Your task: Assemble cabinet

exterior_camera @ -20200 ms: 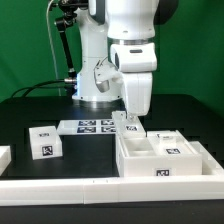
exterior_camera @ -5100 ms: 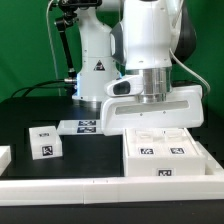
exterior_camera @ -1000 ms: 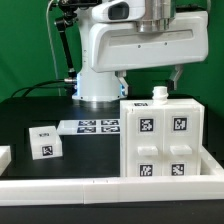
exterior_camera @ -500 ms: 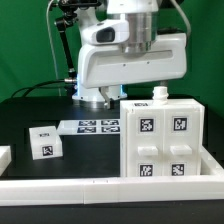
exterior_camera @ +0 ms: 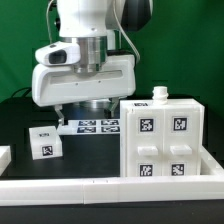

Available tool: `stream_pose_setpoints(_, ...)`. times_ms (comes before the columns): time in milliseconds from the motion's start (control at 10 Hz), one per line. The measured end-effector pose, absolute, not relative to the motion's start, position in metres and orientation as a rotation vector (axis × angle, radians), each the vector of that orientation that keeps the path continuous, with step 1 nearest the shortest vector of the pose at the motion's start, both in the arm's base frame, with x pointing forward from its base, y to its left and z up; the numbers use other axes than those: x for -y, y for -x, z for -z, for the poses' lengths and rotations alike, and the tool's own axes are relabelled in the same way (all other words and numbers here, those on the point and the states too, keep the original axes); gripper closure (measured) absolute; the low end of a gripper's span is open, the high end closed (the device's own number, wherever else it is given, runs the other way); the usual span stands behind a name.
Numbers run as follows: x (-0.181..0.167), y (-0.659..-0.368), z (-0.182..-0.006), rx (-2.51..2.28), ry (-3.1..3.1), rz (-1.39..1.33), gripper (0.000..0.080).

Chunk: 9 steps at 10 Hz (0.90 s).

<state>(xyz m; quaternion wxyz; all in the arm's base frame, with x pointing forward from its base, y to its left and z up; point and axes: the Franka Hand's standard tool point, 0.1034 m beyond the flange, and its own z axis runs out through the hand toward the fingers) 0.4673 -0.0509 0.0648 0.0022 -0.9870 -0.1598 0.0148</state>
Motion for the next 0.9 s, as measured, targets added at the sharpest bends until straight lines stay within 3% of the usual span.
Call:
stream_pose_setpoints(500, 0.051, -0.465, -0.063, 0.505, 3.095, -0.053, 0.0003)
stream_pose_setpoints(900, 0.11, -0.441, -0.053, 0.625, 3.074, -0.087, 0.0003)
